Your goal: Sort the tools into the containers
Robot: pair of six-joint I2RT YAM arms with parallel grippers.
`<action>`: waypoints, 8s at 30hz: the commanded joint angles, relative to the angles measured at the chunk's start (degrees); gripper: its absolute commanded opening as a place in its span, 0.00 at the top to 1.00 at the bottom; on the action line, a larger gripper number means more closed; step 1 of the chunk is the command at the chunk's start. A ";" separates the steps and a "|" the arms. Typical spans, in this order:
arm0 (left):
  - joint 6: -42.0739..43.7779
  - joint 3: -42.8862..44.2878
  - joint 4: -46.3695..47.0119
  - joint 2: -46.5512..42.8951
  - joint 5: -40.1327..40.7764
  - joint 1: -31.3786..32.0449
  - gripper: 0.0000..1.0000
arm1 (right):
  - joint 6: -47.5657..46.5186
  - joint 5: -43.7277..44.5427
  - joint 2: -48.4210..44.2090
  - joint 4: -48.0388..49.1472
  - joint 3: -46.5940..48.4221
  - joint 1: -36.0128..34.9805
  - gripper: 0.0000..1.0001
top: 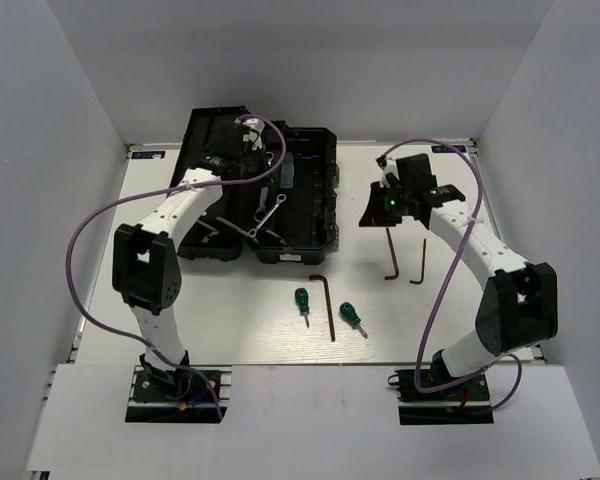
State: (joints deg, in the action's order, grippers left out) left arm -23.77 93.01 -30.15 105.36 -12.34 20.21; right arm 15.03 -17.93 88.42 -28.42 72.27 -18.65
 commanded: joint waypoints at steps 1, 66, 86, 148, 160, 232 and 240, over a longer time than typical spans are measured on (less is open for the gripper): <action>0.74 5.51 0.62 0.80 1.79 -0.43 1.00 | -4.21 -0.08 -3.78 -1.03 -3.71 0.64 1.00; 24.30 3.67 -25.22 -4.38 10.84 8.71 0.55 | -7.73 -9.84 0.61 -0.93 -4.77 2.39 0.70; 23.77 4.80 -24.69 -1.74 12.51 9.24 0.76 | -7.38 -10.54 0.00 -1.19 -5.03 3.19 0.70; 9.88 -5.56 -22.68 -10.72 3.10 27.68 0.41 | -25.40 25.23 21.26 -7.61 2.62 5.65 0.70; 8.56 -19.09 -4.31 -11.49 4.08 30.42 0.34 | -20.39 18.90 17.22 -6.64 -1.87 5.56 0.70; 4.61 -28.06 6.33 -11.58 7.94 35.43 0.35 | -6.86 -18.72 29.87 -1.12 39.78 -2.96 1.00; 4.61 -25.60 4.04 -6.75 11.72 34.20 0.37 | -5.18 -14.67 35.15 1.52 40.76 -6.92 0.59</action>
State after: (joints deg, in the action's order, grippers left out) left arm -18.98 65.32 -25.76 98.21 -2.44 55.16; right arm 8.75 -31.53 123.72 -30.55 111.66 -24.40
